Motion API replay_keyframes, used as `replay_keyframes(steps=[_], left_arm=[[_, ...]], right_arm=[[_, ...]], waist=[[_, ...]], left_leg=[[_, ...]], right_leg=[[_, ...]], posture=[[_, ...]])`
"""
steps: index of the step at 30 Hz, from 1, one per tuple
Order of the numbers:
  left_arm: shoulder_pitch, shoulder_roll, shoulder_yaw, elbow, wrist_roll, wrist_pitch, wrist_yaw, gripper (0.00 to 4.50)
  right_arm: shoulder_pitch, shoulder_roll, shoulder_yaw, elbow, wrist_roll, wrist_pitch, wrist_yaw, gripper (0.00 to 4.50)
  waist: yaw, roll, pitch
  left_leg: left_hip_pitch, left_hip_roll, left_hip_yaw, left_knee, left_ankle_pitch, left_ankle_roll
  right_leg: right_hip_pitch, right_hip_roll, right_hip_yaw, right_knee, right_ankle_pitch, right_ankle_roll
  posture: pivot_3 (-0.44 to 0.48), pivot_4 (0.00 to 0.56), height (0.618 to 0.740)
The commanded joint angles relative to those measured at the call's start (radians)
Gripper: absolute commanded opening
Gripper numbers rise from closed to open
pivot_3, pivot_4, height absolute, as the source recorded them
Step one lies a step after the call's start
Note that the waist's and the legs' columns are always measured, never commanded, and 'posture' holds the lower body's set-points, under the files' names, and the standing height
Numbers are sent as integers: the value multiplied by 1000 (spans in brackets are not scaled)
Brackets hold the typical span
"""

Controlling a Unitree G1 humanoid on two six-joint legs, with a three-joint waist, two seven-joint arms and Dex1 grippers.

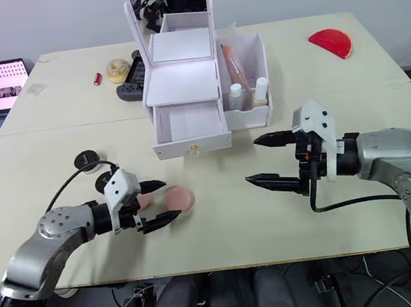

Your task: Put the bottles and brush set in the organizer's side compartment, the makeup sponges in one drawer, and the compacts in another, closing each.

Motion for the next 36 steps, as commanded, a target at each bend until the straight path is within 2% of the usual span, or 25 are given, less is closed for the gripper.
replay_keyframes(steps=[1, 10, 20, 24, 30, 36], left_arm=[[-45, -22, -31, 36, 41, -48, -8, 4468], [-76, -65, -85, 118, 95, -76, -31, 4468], [-63, -85, -75, 105, 70, -8, -51, 4468], [-56, -85, -72, 95, 66, 4, -52, 2719], [-51, -70, -64, 67, 48, 16, -69, 2666], [-73, -21, 11, -7, -30, 41, -116, 2666]], right_arm=[[-5, 12, -4, -42, 18, -3, -22, 4500], [-13, 22, -34, -43, 45, -5, -56, 4500], [-60, 80, -53, 20, 56, -72, -47, 4500], [-63, 92, -49, 46, 39, -96, -50, 4500], [-81, 91, -34, 57, 37, -101, -56, 4500], [-96, 94, -22, 67, 27, -103, -61, 4500]], waist=[[1, 0, 0], [-1, 0, 0], [-1, 0, 0], [-1, 0, 0], [-1, 0, 0], [-1, 0, 0]], left_leg=[[0, 0, 0, 0, 0, 0], [0, 0, 0, 0, 0, 0], [1, 0, 0, 0, 0, 0], [1, 0, 0, 0, 0, 0], [1, 0, 0, 0, 0, 0], [0, 0, -1, 0, 0, 0]], right_leg=[[0, 0, 0, 0, 0, 0], [0, 0, 0, 0, 2, 3], [0, 0, 0, 0, 2, 3], [1, 0, 0, 0, 2, 3], [0, 0, 0, 0, 2, 3], [0, 0, 0, 1, 2, 3]], posture=[[0, 150, 740], [0, 150, 740], [0, 150, 740], [0, 150, 740], [0, 150, 740], [0, 150, 740]])
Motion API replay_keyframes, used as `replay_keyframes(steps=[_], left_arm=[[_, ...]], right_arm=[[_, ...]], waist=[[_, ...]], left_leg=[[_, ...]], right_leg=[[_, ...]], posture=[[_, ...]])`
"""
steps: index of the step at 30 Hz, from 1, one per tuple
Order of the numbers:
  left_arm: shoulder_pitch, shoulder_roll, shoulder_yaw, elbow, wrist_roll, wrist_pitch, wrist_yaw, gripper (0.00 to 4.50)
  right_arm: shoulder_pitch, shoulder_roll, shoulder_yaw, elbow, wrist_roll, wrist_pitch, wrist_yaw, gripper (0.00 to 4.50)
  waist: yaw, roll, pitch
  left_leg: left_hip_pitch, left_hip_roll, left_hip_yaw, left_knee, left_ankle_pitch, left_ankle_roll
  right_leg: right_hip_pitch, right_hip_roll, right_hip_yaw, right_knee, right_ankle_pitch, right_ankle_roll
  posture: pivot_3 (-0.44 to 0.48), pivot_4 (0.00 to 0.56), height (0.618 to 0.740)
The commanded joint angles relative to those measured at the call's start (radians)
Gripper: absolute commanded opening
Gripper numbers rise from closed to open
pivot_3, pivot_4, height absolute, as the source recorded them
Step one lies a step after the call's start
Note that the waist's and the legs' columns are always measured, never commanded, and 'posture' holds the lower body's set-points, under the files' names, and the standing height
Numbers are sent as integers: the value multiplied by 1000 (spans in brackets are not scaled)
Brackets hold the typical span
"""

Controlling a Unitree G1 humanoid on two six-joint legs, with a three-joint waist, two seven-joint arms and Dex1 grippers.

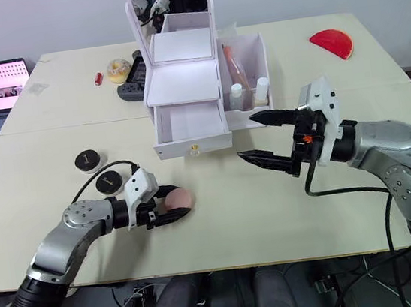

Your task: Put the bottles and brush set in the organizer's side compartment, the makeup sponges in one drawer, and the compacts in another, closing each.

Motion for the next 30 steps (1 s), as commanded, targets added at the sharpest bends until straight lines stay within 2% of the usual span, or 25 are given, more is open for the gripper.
replay_keyframes(steps=[1, 7, 11, 13, 16, 20, 25, 30], left_arm=[[-23, 47, 92, -99, -92, 26, -52, 2666], [-118, 210, 236, -207, -338, 193, -188, 2666], [-247, 287, 289, -167, -437, 263, -252, 2666], [-340, 279, 291, -109, -448, 274, -239, 2666], [-480, 240, 259, 32, -396, 249, -211, 2666], [-614, 182, 169, 232, -249, 129, -219, 2666], [-691, 94, 100, 414, -136, -2, -251, 2666], [-720, 11, 82, 519, -87, -67, -269, 2666]], right_arm=[[-20, 4, -10, -5, -2, -16, -4, 4500], [-30, 21, 13, 10, -23, -26, -6, 4500], [-39, 37, 27, 20, -43, -37, -4, 4500], [-40, 44, 33, 24, -52, -46, -4, 4500], [-44, 55, 43, 24, -61, -57, -11, 4500], [-39, 66, 46, 12, -68, -62, -18, 4500], [-28, 74, 47, -8, -70, -63, -34, 4500], [-3, 81, 47, -44, -67, -55, -65, 4500]], waist=[[0, 0, 0], [-2, 0, 0], [-2, -1, 1], [0, -1, 1], [-1, -1, 1], [-5, -1, 1], [-24, -1, 1], [-29, -1, 1]], left_leg=[[0, 0, 0, 0, 0, 0], [0, 0, -1, 0, 0, 0], [0, 0, -1, 0, 0, 0], [0, 0, -1, 1, 0, 0], [0, 0, -1, 1, 0, 0], [0, 0, -1, 0, 1, -1], [0, 0, -1, 0, 1, -1], [0, 0, -2, 0, 1, -1]], right_leg=[[0, 0, 0, 0, 0, 0], [0, 0, -1, 0, 0, 0], [0, 2, -1, 0, 0, 0], [0, 3, -2, 1, 0, 0], [1, 3, -2, 1, 0, 0], [0, 4, -2, 1, 1, 1], [0, 4, -2, 1, 2, 3], [0, 4, -1, 2, 2, 3]], posture=[[0, 150, 740], [0, 150, 740], [0, 150, 740], [0, 150, 740], [0, 150, 740], [0, 150, 740], [0, 150, 740], [0, 150, 740]])
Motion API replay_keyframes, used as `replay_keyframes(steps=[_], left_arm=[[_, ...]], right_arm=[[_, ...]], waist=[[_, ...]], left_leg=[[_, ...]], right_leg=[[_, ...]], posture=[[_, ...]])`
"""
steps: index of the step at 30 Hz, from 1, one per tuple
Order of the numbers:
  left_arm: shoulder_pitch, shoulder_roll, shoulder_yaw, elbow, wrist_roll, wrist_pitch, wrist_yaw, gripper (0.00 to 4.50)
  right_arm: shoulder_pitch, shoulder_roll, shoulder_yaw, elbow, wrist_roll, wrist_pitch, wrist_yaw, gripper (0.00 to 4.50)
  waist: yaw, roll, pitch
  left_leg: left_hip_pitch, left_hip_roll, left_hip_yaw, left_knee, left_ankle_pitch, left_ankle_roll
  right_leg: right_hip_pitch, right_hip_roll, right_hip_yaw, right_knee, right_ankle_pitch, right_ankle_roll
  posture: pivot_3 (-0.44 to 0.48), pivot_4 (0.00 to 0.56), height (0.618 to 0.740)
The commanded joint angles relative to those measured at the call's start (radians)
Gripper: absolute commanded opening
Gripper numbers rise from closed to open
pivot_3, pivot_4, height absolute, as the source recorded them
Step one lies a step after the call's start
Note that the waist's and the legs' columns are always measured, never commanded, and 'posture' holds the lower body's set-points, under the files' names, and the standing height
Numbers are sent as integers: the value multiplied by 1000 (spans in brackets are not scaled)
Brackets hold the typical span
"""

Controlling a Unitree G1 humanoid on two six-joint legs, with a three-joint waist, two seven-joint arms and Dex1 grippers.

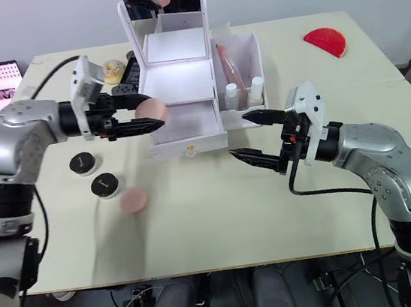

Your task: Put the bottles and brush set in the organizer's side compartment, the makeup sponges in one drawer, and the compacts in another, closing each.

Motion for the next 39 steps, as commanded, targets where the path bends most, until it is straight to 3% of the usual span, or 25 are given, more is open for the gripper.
replay_keyframes(steps=[1, 34, 35, 38, 39], left_arm=[[-18, -12, 9, 27, 31, -55, -20, 2666], [38, -95, 23, 97, 81, -69, -12, 2666], [36, -94, 25, 98, 82, -67, -10, 3466], [31, -93, 29, 100, 84, -61, 2, 4470], [29, -92, 30, 99, 82, -54, 4, 4470]], right_arm=[[3, 9, -22, -49, 10, -9, -22, 4500], [41, -1, -30, -78, 16, 0, -72, 4500], [41, -1, -31, -77, 15, -1, -73, 4500], [39, 0, -29, -74, 13, -2, -74, 4500], [38, 1, -27, -74, 12, -2, -74, 4500]], waist=[[-5, 0, 0], [-4, 0, 0], [-4, 0, 0], [-4, 0, 0], [-4, 0, 0]], left_leg=[[0, 0, 0, 0, 0, 0], [0, 0, 0, 0, 0, 0], [0, 0, 0, 0, 0, 0], [0, 0, 0, 1, 0, 0], [0, 0, 0, 1, 0, 0]], right_leg=[[0, 0, 0, 0, 0, 0], [-1, 0, 0, 2, 0, 0], [-1, 0, 0, 2, 0, 0], [-1, 0, 0, 2, 0, 0], [-1, 0, 0, 2, 0, 0]], posture=[[0, 150, 740], [0, 150, 740], [0, 150, 740], [0, 150, 740], [0, 150, 740]])
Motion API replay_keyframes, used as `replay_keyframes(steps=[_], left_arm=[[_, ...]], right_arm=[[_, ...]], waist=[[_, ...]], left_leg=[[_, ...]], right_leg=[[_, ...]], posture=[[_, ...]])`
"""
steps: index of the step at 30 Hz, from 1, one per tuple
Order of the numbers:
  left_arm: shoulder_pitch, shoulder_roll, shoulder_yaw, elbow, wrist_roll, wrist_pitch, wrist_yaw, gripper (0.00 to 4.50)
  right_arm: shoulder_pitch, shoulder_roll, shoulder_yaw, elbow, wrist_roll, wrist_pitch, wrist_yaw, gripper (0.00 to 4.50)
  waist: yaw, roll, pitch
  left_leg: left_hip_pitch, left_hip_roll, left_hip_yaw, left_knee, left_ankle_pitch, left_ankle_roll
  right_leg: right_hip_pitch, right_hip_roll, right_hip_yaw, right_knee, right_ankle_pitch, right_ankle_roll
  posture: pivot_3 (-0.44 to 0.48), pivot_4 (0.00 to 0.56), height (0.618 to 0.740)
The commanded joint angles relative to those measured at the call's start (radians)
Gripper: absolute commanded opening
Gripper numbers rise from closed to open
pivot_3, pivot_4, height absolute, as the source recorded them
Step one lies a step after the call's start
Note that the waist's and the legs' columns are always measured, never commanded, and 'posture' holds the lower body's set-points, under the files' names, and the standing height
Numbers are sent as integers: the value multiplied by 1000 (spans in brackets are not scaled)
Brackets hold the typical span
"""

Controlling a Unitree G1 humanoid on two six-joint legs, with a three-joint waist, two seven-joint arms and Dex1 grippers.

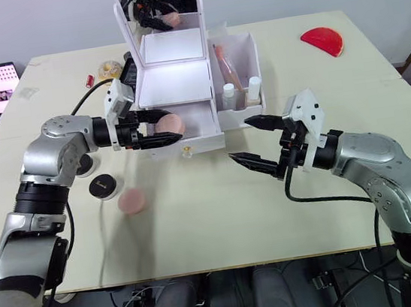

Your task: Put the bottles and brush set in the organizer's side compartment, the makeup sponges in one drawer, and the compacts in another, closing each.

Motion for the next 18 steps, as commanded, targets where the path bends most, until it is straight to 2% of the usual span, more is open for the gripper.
replay_keyframes(steps=[1, 9, 14, 18], left_arm=[[-20, 8, 32, -5, -4, 18, 8, 4470], [-24, 35, 72, -54, -43, 75, -12, 4470], [72, 161, 195, -195, -157, 175, -59, 4470], [237, 285, 340, -297, -206, 229, -28, 4470]], right_arm=[[-8, 0, -24, -36, 8, -11, -3, 4500], [-17, 0, -23, -21, 3, -15, -1, 4500], [33, -45, -109, 6, -12, -21, 9, 4500], [123, -105, -212, 56, -49, -46, 40, 4500]], waist=[[0, 0, 0], [-1, 0, 0], [-16, 0, 0], [-19, 0, 0]], left_leg=[[0, 0, 0, 0, 0, 0], [0, 0, 0, 0, 0, 0], [0, 0, 0, 0, 0, 0], [0, 0, 0, -1, 0, 0]], right_leg=[[0, 0, 0, 0, 0, 0], [0, 0, 0, 0, 0, 0], [-1, 0, 1, 1, 0, 0], [-1, 0, 1, 1, 0, 0]], posture=[[0, 150, 740], [0, 150, 740], [0, 150, 740], [0, 150, 740]])
